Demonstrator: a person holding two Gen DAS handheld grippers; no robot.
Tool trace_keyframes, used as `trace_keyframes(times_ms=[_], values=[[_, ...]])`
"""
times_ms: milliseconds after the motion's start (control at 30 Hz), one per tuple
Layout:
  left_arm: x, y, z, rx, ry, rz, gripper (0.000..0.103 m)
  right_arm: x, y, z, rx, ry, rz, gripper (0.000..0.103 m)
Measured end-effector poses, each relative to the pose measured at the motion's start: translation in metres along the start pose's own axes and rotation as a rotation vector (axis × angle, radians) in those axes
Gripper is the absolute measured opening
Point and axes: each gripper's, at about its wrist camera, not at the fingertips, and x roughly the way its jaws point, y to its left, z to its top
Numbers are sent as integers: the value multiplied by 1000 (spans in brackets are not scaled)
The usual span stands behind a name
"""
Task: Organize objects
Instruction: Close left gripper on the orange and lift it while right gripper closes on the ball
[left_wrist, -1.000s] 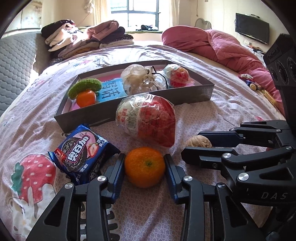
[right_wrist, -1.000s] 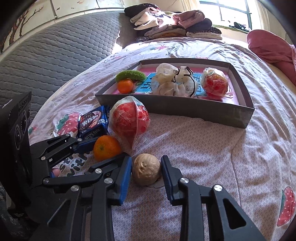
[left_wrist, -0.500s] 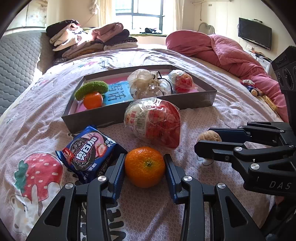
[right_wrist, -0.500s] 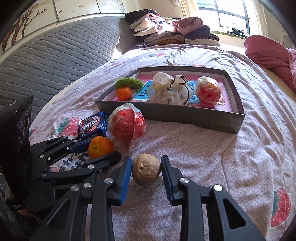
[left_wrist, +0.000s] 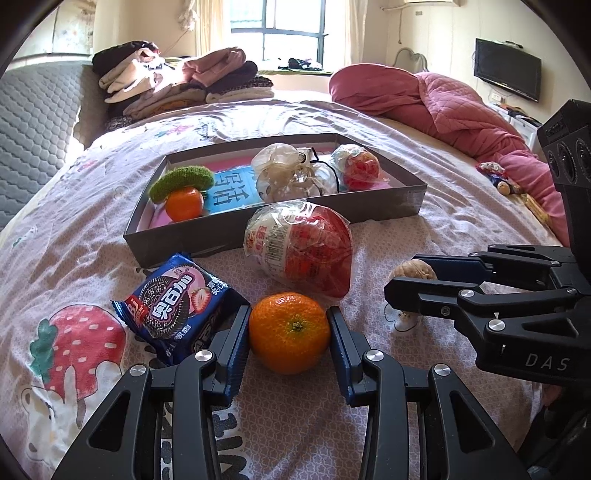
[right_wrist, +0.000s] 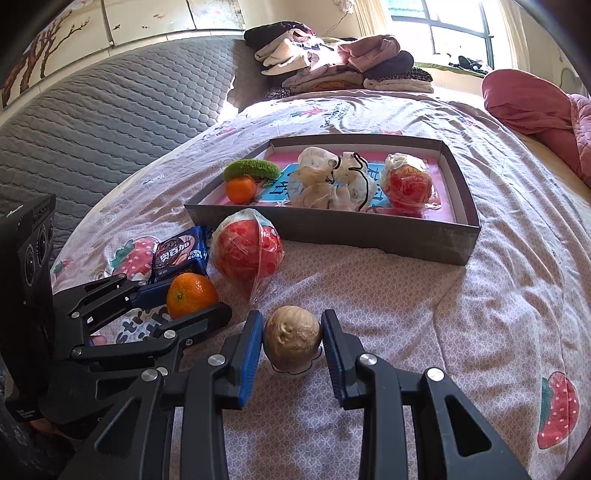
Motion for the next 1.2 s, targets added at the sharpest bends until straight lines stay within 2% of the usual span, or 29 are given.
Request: trace_keyframes(times_ms=[700, 1000, 1200], values=[[-42, 13, 33, -53, -100, 5, 41, -29, 1, 14, 5, -123, -16, 33], [-53, 19, 54, -29, -148, 5, 41, -28, -4, 15, 15, -127, -24, 33], [-47, 27, 61, -43, -137, -7, 41, -29, -5, 19, 12, -143, -23, 33]])
